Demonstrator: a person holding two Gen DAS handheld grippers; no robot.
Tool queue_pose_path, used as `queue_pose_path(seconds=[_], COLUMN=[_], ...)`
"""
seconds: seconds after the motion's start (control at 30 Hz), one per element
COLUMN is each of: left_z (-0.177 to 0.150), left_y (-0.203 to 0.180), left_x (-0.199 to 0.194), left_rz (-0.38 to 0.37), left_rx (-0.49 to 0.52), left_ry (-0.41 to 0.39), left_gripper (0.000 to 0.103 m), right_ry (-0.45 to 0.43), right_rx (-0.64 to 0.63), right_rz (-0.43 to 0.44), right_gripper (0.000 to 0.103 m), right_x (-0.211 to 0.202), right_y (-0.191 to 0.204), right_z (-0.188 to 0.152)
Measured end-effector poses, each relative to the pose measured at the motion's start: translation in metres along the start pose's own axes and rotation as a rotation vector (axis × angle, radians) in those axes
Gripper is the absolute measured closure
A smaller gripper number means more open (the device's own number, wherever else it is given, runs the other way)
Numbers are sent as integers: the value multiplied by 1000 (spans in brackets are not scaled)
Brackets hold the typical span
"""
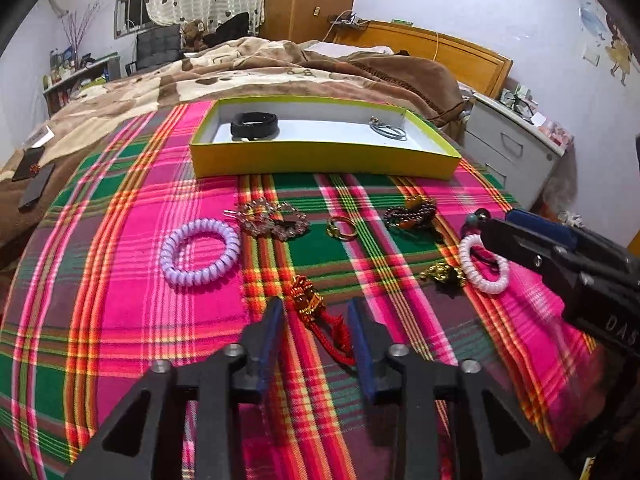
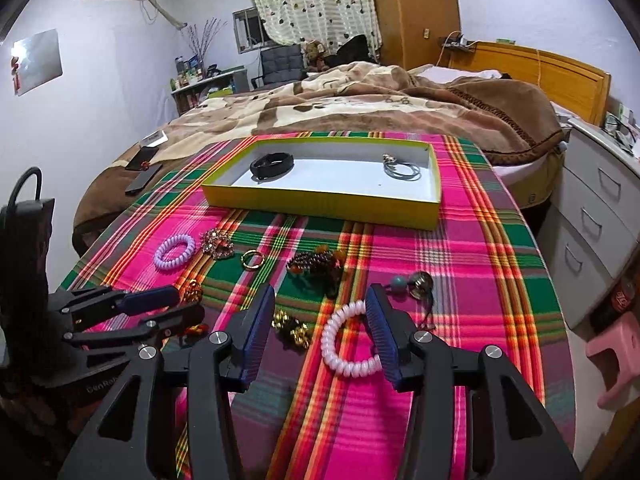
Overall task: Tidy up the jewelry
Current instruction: 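Grasp the red beaded tassel with the left tool while the right tool grasps the dark beaded bracelet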
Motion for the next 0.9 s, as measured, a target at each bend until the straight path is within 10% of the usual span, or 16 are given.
queue_pose_path(seconds=[0.13,0.67,0.9], left_z=[0,14,23], left_y=[0,13,17], left_x=[0,-11,-13], left_rz=[-15,-55,-56], left_rx=[0,-30,-33], left_ry=[5,-39,-59], left_gripper=[93,95,95], right_ry=[46,172,172], right_rx=[14,140,127], right_rz=[27,5,-7], right_gripper=[55,55,76], right_x=[17,70,71], right_y=[-1,-7,-7], right_z=[2,-2,-2])
Point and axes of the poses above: each gripper's, at about its wrist camera, not at the fingertips, and x roughly the way its jaws point, y to its left, z to its top, the point moved 7 cm from there along x, roughly the way its jaws point, and after that the axes turned 13 degrees about -y, right-handed, at the moved point
